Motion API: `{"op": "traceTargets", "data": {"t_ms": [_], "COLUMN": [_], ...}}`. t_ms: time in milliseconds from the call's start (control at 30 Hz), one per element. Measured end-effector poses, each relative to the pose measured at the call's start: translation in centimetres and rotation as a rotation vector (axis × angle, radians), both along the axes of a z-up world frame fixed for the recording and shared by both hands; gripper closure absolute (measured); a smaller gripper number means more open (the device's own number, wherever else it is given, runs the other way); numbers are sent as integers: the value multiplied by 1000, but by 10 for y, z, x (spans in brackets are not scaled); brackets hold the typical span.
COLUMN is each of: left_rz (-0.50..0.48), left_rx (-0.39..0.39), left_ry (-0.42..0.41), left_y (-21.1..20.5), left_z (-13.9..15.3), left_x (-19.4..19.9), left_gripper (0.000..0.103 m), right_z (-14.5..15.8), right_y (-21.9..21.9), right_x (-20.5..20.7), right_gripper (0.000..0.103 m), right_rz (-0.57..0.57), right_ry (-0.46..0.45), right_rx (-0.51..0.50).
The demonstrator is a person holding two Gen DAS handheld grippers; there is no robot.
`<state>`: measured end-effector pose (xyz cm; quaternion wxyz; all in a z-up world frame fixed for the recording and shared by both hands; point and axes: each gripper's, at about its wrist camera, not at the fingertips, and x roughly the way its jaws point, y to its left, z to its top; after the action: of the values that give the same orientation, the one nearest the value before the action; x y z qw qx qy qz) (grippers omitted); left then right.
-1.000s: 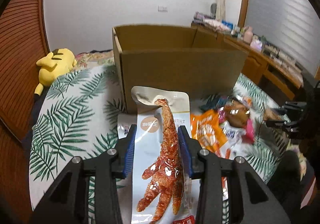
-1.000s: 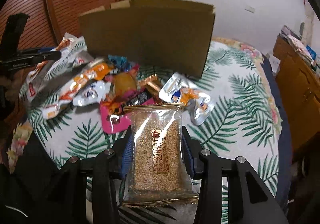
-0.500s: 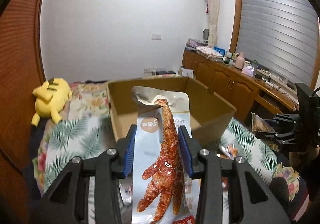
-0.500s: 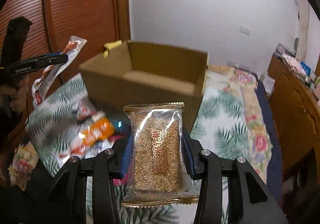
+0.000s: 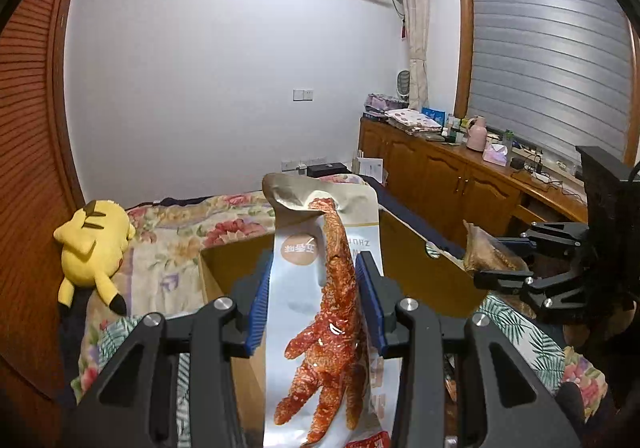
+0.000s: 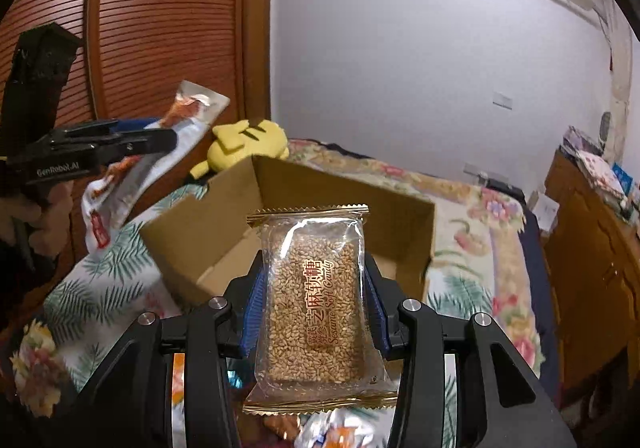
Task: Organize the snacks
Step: 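Carry both packets over the box and open both tools to drop them inside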
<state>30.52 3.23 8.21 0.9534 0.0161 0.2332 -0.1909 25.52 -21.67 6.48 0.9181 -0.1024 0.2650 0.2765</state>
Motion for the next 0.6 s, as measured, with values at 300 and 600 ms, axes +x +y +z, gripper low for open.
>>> {"op": "traceTargets", "data": {"t_ms": [300,600], "left_rz": [6,29], "left_rx": [18,55], "left_ry": [27,74], "left_y": [-11,-20], "left_z": [-19,-42], "left_x": [43,67], "left_gripper": [63,63], "right_z": [-15,-40], "right_y": [20,33], "right_x": [41,68], "right_gripper": [59,59], "right_rz": [1,-28], "right_ry": [19,67], "right_rx": [8,14]}}
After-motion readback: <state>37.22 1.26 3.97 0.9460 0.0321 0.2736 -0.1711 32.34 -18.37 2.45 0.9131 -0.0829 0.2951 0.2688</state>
